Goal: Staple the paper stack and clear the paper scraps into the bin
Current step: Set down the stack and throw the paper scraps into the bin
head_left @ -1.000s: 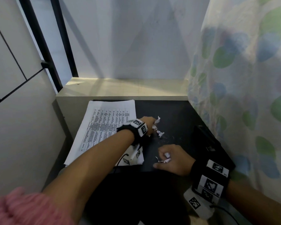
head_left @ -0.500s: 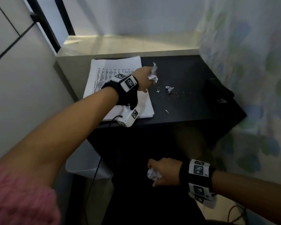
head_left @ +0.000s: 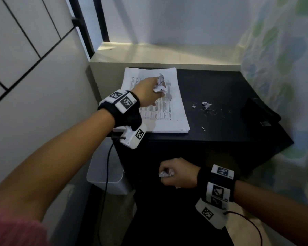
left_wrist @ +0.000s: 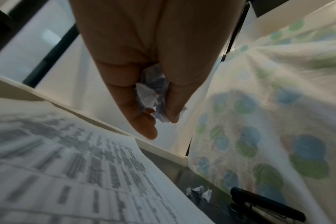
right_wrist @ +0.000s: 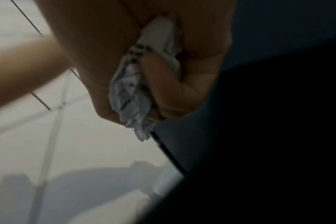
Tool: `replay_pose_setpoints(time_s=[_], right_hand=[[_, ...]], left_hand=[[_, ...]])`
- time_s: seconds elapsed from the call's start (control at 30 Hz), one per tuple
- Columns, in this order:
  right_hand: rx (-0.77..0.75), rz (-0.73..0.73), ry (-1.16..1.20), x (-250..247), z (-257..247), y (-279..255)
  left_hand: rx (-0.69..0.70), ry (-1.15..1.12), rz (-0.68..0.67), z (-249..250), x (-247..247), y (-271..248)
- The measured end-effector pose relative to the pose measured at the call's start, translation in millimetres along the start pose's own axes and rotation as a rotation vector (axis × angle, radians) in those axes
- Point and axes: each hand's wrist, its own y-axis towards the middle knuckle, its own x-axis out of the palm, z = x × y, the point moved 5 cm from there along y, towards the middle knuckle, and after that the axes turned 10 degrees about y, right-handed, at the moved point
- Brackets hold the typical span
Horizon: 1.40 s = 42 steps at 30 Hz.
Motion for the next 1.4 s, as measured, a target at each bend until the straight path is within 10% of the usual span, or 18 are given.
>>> replay_pose_setpoints(time_s=[0.23,0.53,0.93,1.4], right_hand=[[-0.275,0.091,0.09,5.4,-103.4,44.6],[-0.235,0.12,0.186,60.1,-158.6,120.0],[0.195,0.168,0.17,124.2,-85.1,200.2],[0.606,0.617,0.911,164.2,10.9,283.4]], left_hand=[[-0.173,-0.073,0.323,-75.1,-48.2,-80.5],[-0.461,-0.028,0.235,-175.5,-24.6,-153.8],[-0.615,-0.038,-0.043,-239.4,68.4,-162.9],[-0.773,-0.18,-0.26,-317.1,148.9,-142.9]])
